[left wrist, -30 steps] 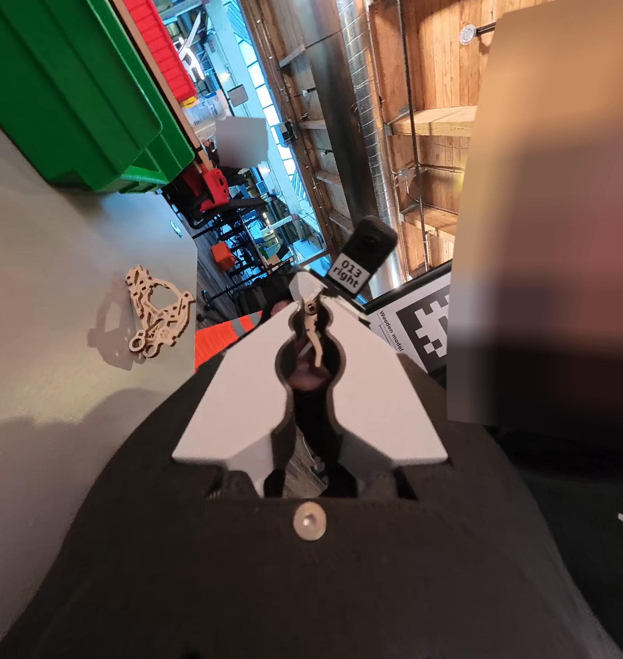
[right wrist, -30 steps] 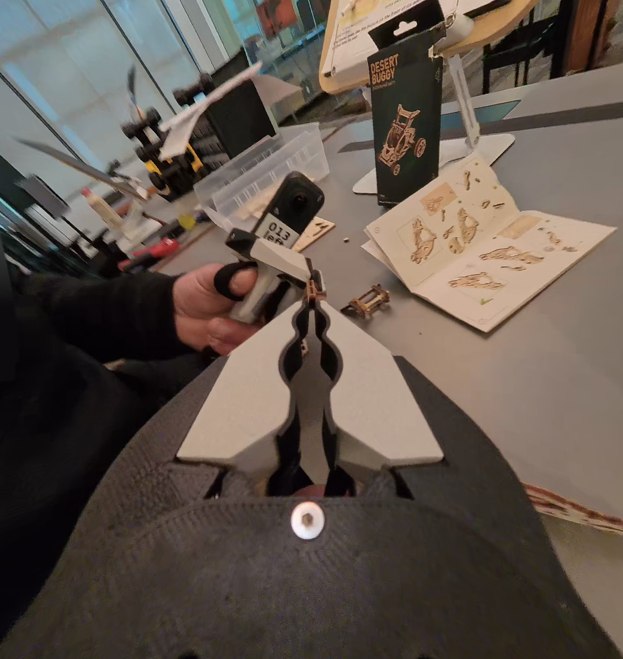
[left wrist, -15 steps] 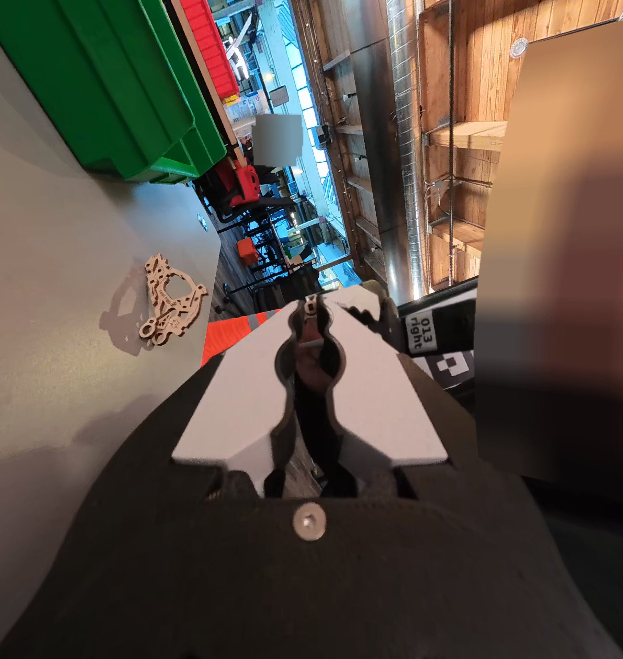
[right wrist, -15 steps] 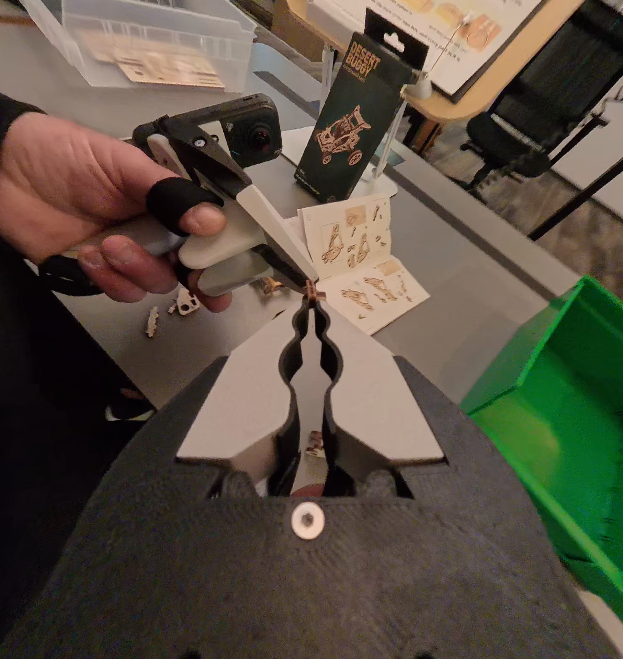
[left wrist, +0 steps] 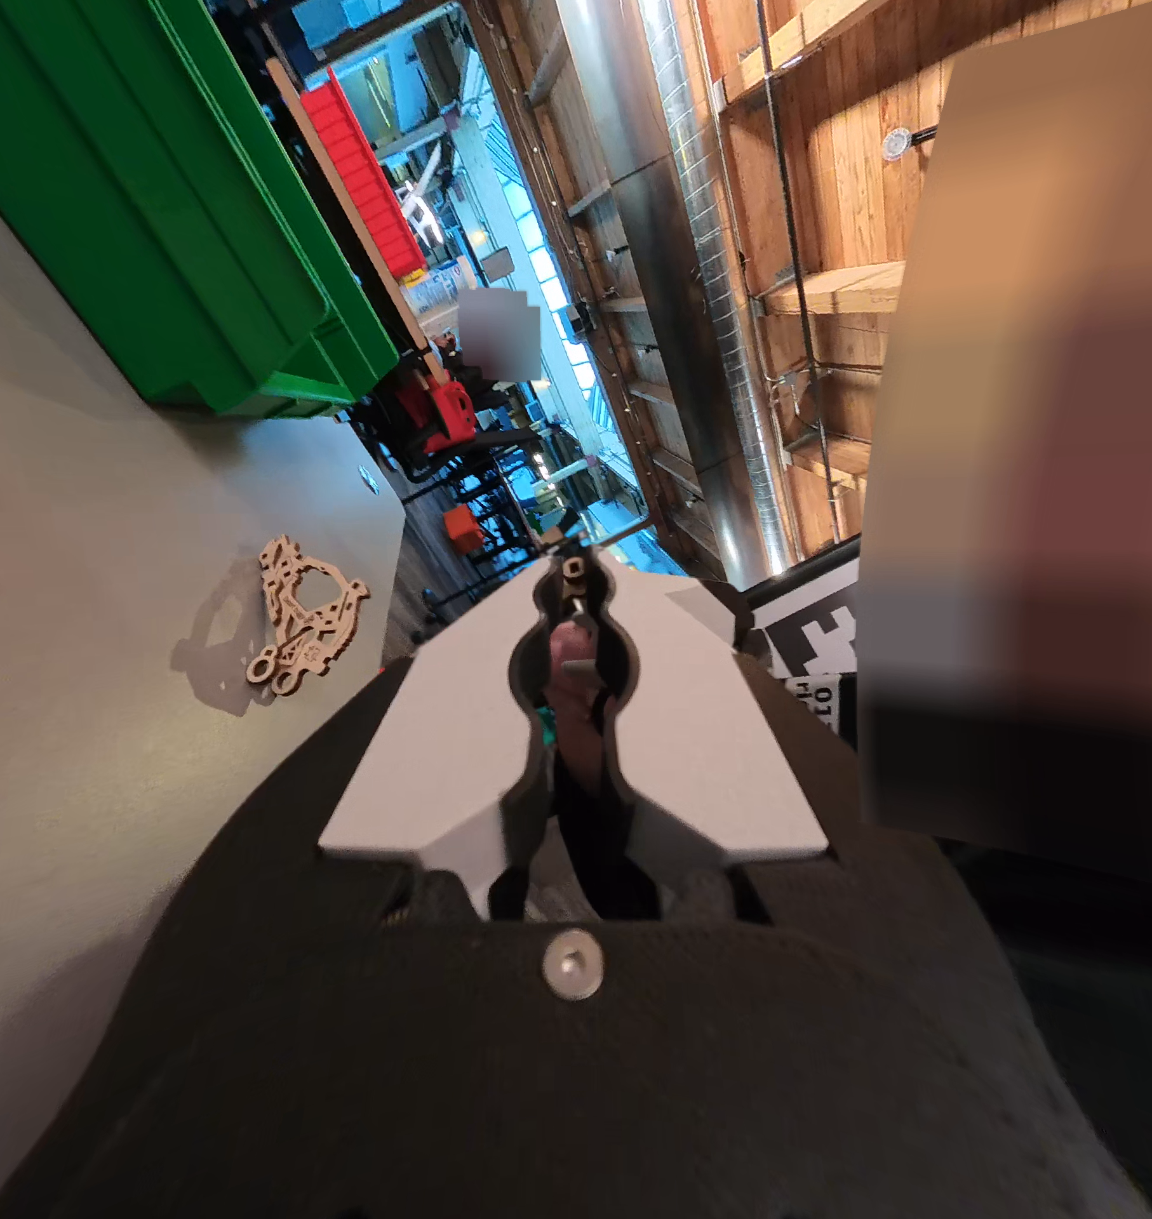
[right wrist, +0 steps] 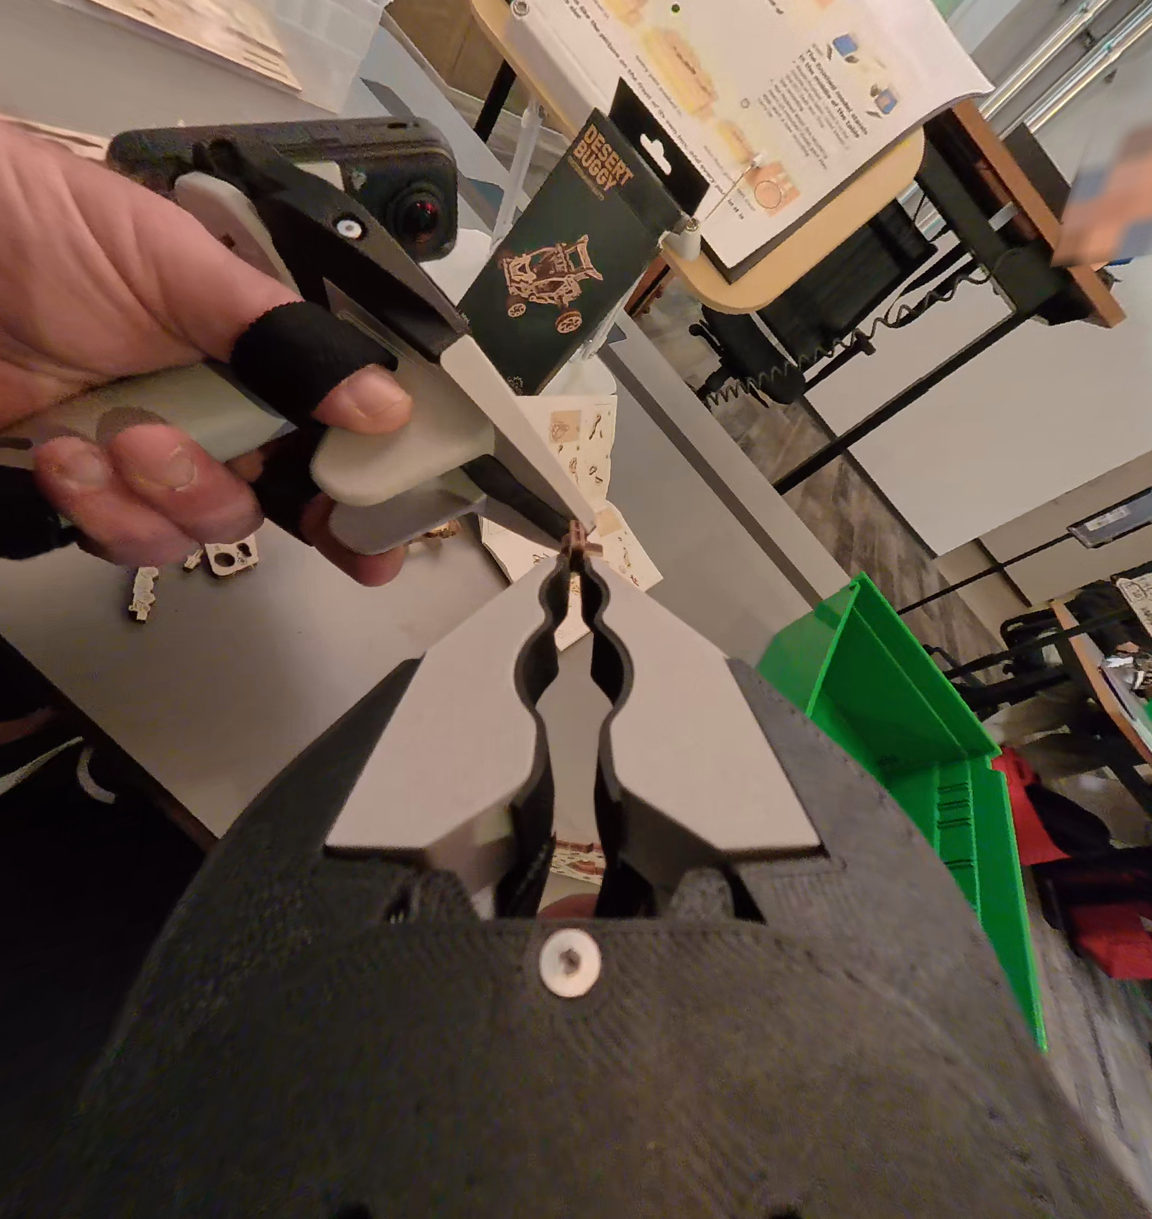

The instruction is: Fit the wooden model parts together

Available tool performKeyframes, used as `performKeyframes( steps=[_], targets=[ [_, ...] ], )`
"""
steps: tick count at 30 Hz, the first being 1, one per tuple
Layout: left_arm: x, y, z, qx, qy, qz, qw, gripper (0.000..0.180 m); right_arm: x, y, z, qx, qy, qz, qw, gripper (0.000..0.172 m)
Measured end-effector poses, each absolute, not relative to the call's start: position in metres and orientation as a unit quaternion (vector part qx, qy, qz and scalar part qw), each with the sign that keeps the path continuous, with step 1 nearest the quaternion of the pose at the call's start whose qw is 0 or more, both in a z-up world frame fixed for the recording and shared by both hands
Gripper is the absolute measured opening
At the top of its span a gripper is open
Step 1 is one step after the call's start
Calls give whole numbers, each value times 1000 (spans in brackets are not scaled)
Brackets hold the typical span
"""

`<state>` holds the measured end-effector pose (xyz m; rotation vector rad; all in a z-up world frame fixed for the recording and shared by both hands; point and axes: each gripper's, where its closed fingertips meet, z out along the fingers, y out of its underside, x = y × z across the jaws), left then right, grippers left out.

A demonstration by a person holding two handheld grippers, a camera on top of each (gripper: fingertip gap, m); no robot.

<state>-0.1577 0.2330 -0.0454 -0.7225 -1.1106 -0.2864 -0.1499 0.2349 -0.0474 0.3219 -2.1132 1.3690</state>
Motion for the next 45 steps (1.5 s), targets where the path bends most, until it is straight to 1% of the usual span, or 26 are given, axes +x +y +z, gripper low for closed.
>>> performKeyframes(
  steps=[1, 5, 15, 23, 33, 45],
  targets=[
    [-158, 233, -45, -334, -516, -123, 780, 4, -150, 235, -47, 118, -795, 515, 299, 0],
    [-159, 231, -43, -324, -517, -100, 786, 4, -151, 234, -46, 112, -792, 514, 310, 0],
    [-162, 230, -39, -272, -526, -93, 800, 3, -149, 230, -41, 95, -774, 530, 335, 0],
    [-164, 230, -39, -252, -536, -81, 802, 2, -149, 229, -41, 84, -770, 535, 337, 1],
    [-165, 232, -35, -239, -532, -63, 810, 3, -154, 235, -39, 57, -767, 546, 332, 1],
    [-165, 231, -34, -233, -528, -52, 815, 4, -157, 235, -39, 22, -767, 571, 291, 1]
  ],
)
